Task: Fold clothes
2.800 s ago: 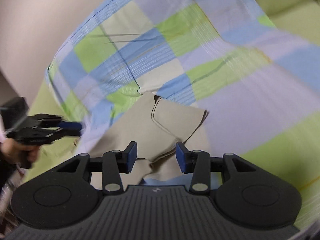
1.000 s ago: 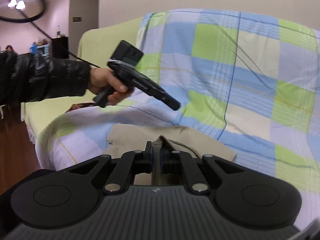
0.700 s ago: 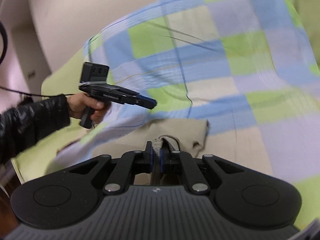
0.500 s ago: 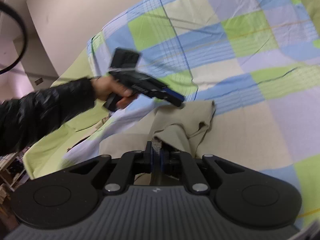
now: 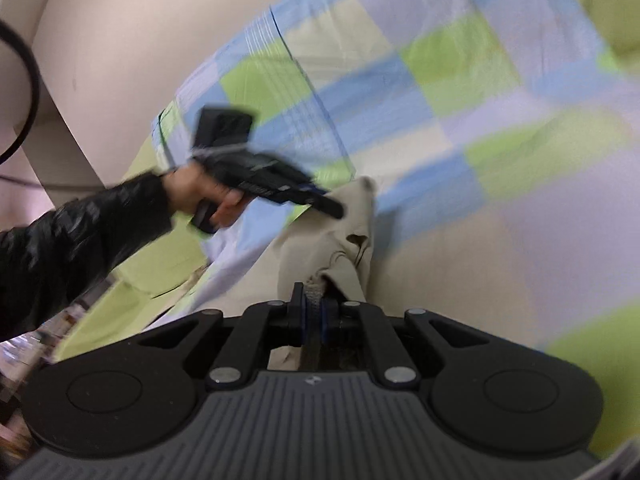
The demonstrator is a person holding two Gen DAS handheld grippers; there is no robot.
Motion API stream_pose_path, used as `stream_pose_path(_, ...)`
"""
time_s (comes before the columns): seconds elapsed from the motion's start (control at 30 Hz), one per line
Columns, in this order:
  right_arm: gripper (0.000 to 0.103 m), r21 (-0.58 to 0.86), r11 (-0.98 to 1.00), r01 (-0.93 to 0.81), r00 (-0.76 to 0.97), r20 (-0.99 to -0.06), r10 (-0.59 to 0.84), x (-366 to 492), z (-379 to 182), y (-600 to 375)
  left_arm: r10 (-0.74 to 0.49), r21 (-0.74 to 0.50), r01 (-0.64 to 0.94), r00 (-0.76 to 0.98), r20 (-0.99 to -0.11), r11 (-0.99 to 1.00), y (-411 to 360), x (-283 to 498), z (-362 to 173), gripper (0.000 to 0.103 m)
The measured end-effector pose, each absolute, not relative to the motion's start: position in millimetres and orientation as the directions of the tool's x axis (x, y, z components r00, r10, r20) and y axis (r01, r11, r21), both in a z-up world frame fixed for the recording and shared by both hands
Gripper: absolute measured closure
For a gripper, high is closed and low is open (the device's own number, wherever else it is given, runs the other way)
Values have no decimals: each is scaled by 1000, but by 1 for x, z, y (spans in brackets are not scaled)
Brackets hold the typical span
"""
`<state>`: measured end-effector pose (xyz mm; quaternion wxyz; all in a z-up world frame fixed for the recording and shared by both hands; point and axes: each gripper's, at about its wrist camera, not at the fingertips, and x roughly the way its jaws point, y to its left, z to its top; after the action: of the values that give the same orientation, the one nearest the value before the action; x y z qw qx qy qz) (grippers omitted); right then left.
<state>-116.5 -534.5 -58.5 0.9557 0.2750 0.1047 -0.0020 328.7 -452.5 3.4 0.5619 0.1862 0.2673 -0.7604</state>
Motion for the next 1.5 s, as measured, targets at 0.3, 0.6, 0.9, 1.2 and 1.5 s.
stream_pose_path(0.3,98,98,987,-124,957,-250,145,-102,-13,-450,-877,-268,963,-132,-463,-4,-315,319,-25,100)
stream_pose_path(0.6,98,76,983,-168,929,-322,184,-93,-15,-408,-877,-246,963,-24,-480,109,-259,311,-42,100)
stream_pose_path(0.9,93,-26,894,-448,777,-506,375,-62,-33,-334,-823,-241,940,65,-565,240,-221,312,-66,89)
stream_pose_path(1.2,76,-89,857,-508,749,-537,389,-64,-38,-312,-842,-343,866,150,-518,365,-184,334,-69,63)
stream_pose_path(1.5,74,-349,755,-554,786,-519,337,-75,-23,-275,-853,-445,813,116,-509,376,-172,316,-58,57)
